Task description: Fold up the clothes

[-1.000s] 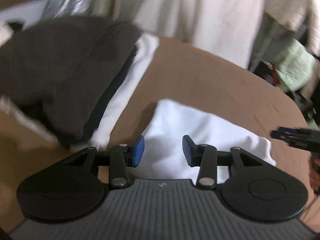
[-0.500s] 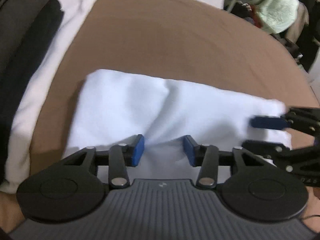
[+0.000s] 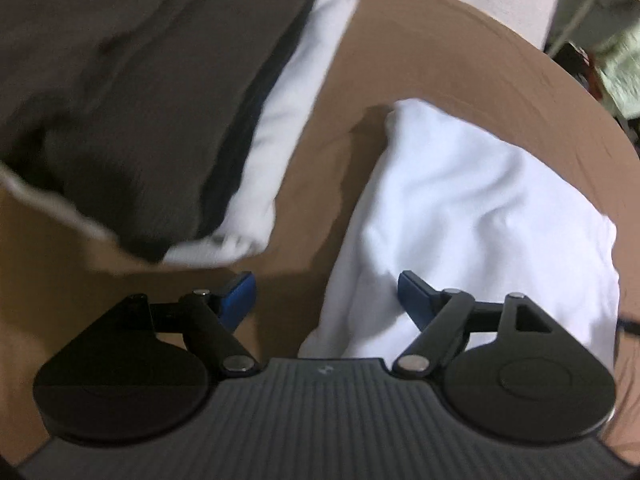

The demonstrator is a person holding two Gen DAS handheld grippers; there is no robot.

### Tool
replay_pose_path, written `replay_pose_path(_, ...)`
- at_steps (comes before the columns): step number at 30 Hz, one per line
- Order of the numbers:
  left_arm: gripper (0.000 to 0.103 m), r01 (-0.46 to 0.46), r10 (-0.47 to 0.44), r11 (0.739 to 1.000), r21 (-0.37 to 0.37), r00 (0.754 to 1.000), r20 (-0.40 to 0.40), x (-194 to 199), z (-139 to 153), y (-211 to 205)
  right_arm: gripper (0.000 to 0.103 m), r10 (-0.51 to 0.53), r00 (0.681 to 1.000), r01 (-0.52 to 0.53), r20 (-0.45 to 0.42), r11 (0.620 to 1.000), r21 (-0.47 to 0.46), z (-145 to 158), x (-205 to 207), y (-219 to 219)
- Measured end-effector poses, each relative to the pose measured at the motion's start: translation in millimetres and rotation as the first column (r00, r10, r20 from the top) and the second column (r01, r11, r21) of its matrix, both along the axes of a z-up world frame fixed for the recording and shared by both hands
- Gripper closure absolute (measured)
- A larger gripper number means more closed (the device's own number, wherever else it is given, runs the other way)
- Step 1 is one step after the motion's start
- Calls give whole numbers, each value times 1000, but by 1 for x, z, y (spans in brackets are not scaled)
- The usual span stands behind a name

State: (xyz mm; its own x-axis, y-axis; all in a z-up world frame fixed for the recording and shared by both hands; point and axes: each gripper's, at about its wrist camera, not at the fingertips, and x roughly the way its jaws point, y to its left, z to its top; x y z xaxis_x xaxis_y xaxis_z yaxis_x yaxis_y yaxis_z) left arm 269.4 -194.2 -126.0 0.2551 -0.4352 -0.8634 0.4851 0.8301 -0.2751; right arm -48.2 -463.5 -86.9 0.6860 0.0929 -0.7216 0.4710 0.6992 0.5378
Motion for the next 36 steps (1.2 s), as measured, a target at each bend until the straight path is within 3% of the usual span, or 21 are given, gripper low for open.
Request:
replay_pose_path(2,25,-21,19,999,-30,999,-47,-3,-3,6,26,-34,999,29,35,989,148,-21,-5,4)
replay_pose_path(5,23,5,-27,989,-149,988,-149,-1,-12,15,24,-72,995,47,63,943,328,-51,-2,12)
replay_pose_path(7,14,-28,-21,977,-212,973,-228,4,-22,20,17,-57,994,21,93,934,356,-61,15,20)
replay_pose_path(10,13,-71,9,969,-236,968,-252,8,-31,23,14,-81,986,24,144,934,355,-69,31,24)
replay_pose_path(11,19,-61,-2,965,-257,971,-238,7,-30,22,14,-97,982,34,162,935,354,-69,35,24)
replay_pose_path(12,49,-45,-17,960,-276,976,-219,5,-29,19,17,-108,978,41,180,940,340,-68,37,24)
replay_pose_path(14,80,-24,-24,965,-260,983,-179,-1,-26,17,57,-95,978,46,186,967,250,-59,42,28)
replay_pose_path(16,85,3,-30,968,-250,994,-106,-11,-13,17,80,-69,980,47,188,992,120,-45,44,35)
replay_pose_path(20,86,87,-86,939,-334,996,18,-27,22,13,82,36,948,2,315,993,-120,6,32,43)
replay_pose_path(23,86,93,-110,945,-315,993,-39,-25,11,4,82,75,955,-1,286,967,-253,30,31,36)
replay_pose_path(26,82,109,-143,970,-218,979,-147,-24,-25,-15,82,39,974,16,221,970,-243,19,33,23)
replay_pose_path(28,78,115,-148,975,-190,975,-166,-22,-39,-21,78,5,991,22,137,980,-195,1,40,18)
replay_pose_path(30,73,86,-128,974,-207,972,-196,-17,-36,-18,62,-40,997,50,73,988,-143,-17,40,14)
replay_pose_path(35,54,76,-120,967,-245,978,-169,-13,-44,-18,24,-84,994,82,71,996,31,-40,35,0)
replay_pose_path(36,50,55,-106,962,-269,978,-178,-11,-44,-18,24,-85,993,82,84,996,38,-43,36,0)
